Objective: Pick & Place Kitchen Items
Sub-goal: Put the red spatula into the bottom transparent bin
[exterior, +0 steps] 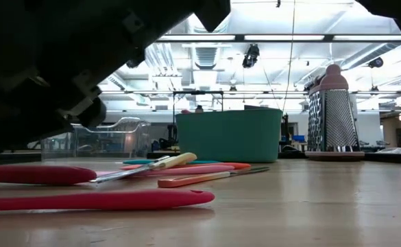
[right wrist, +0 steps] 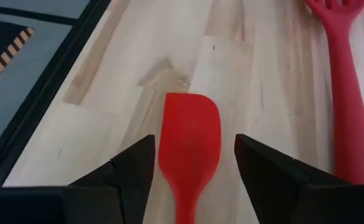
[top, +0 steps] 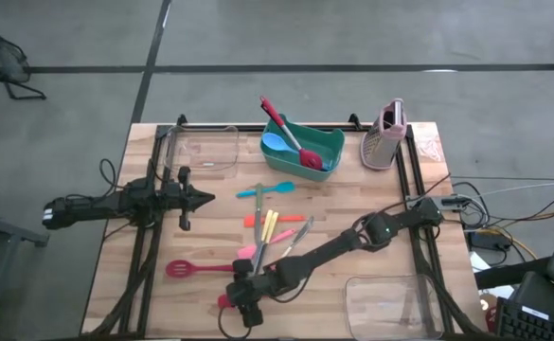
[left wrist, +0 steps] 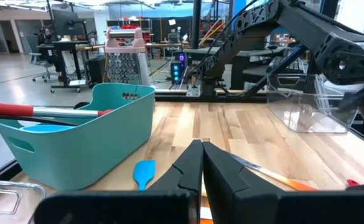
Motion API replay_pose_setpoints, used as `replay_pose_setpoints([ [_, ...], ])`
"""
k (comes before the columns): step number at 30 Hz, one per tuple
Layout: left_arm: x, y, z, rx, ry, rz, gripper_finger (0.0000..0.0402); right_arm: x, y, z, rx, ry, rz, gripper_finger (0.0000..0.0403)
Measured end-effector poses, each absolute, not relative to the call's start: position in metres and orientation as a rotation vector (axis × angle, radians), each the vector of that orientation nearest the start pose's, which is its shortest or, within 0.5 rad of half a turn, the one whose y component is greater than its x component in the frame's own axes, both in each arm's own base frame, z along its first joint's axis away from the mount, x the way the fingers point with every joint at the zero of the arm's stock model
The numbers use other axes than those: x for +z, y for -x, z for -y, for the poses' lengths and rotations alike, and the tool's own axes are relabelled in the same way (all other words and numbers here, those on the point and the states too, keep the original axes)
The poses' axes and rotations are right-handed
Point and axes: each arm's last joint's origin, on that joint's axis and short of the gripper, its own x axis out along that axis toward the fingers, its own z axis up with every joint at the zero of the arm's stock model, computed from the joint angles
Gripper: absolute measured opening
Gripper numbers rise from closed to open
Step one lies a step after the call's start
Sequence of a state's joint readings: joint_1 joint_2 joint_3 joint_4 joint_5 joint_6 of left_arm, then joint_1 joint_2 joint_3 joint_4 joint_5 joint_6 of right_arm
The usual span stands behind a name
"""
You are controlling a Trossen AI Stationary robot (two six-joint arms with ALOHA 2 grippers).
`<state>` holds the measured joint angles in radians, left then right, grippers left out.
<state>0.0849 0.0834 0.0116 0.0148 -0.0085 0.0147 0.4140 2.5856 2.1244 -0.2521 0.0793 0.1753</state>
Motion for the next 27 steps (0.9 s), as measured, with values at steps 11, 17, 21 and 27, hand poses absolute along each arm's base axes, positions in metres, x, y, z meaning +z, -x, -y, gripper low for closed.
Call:
replay_pose_setpoints([
  [11, 0.162, -0.102, -0.009, 0.093, -0.013, -0.058, 0.0019, 0.11, -0.522, -0.231, 0.271, -0.007, -0.661, 0.0275],
  [17, 0.162, -0.102, -0.009, 0.093, -0.013, -0.057, 0.0019, 0.105, -0.521, -0.223, 0.253, 0.002, -0.722, 0.027],
  [21, 0.162, -0.102, -0.009, 0.093, -0.013, -0.058, 0.0019, 0.103, -0.52, -0.223, 0.249, 0.014, -0.734, 0.0253],
  [27, 0.162, -0.102, -0.009, 0.092, -0.012, -0.058, 0.0019, 0.101, -0.52, -0.223, 0.258, 0.034, -0.73, 0.0227],
])
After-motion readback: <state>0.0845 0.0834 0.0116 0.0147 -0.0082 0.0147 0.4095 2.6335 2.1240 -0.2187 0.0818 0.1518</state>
